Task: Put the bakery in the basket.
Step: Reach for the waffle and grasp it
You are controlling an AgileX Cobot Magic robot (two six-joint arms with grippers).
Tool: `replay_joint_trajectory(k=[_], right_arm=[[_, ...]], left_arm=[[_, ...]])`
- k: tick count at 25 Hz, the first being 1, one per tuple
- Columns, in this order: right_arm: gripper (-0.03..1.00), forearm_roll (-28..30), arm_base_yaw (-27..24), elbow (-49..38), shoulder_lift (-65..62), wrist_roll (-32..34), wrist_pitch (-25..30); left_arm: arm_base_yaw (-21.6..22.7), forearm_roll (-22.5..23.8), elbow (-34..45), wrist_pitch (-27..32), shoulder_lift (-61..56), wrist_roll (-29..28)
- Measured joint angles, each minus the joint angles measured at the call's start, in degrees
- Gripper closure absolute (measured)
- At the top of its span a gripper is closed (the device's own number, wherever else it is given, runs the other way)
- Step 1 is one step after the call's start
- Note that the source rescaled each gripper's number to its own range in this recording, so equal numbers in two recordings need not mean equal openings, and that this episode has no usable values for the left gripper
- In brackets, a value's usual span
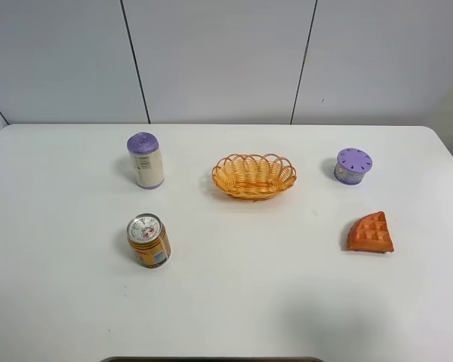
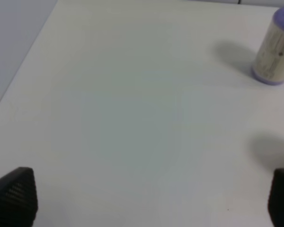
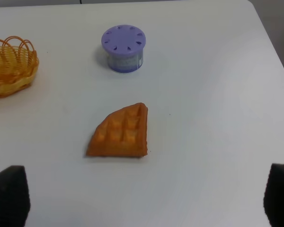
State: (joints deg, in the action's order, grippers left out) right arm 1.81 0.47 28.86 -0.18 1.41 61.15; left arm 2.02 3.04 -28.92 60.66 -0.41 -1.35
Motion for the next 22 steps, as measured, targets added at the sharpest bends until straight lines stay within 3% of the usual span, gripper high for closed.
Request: replay_joint_trajectory(k=[11, 22], right_arm=[[-0.03, 0.0, 0.0, 0.0, 0.21, 0.0, -0.02], [-0.03, 2.07, 0.0, 6.06, 15.07, 3.34, -0.35]], left_arm=[[0.0, 0.0, 0.0, 0.0, 0.0, 0.0], [0.0, 0.0, 0.0, 0.0, 0.0, 0.0]])
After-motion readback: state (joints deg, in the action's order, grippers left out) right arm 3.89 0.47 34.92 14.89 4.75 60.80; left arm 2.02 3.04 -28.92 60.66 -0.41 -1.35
